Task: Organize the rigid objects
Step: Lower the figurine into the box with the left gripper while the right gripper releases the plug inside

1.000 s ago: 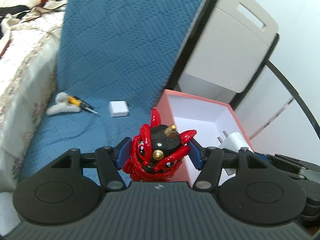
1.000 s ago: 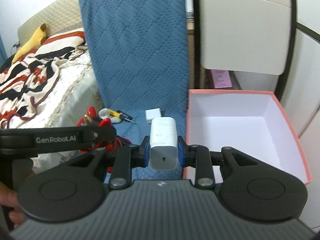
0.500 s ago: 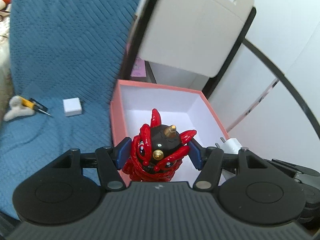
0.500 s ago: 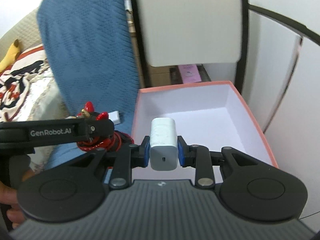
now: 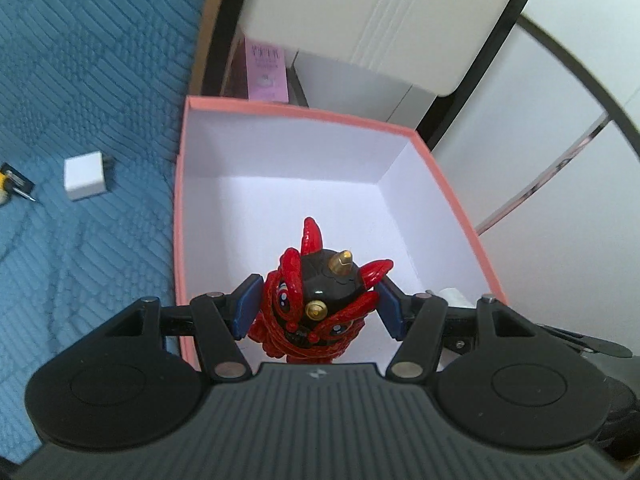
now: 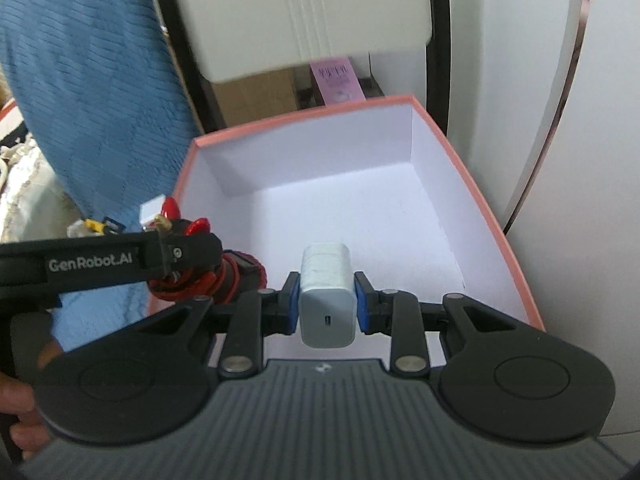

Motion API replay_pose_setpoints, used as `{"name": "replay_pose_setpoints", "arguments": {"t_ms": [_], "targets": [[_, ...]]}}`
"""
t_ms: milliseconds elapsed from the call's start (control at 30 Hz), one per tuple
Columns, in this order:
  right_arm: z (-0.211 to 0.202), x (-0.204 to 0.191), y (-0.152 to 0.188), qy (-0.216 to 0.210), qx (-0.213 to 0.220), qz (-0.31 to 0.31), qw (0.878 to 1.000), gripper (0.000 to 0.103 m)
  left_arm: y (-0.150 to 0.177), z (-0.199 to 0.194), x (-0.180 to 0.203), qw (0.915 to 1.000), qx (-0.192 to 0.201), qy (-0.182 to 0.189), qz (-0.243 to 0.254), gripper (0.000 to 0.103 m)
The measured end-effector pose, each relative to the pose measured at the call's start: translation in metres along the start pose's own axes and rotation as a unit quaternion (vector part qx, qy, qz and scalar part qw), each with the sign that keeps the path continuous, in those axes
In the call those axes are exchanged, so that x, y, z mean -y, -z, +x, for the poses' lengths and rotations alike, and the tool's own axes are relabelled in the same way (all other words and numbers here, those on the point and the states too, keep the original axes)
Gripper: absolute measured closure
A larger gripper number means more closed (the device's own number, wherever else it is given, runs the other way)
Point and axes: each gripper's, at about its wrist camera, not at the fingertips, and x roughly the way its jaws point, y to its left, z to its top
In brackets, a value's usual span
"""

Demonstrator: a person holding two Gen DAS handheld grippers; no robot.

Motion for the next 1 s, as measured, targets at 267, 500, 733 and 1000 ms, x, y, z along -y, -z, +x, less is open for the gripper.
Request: {"name": "replay_pose_setpoints", "arguments": {"t_ms": [267, 500, 733, 1000], "targets": [[0.057, 0.026, -0.001, 0.011, -0.064, 0.011, 0.998, 0.073, -0.006, 0.054, 0.000, 0.9991, -0.042, -0.005, -0.004, 0.037], [0.079, 0.036, 0.001, 0.013, -0.086, 0.020, 0.996, 0.072, -0.006, 0.077, -0.003, 0.9981, -0.060, -0.013, -0.002, 0.037], [0.078, 0.036, -0.001, 0.011, -0.084, 0.016, 0.996, 0.072, -0.003, 0.084, -0.003, 0.9973, -0.072, -0.008, -0.009, 0.036], [0.051, 0.028, -0.002, 0.011, -0.061, 0.017, 0.998, 0.072, -0.003, 0.043, 0.003, 0.9994, -0.034, -0.003, 0.007, 0.033]]}}
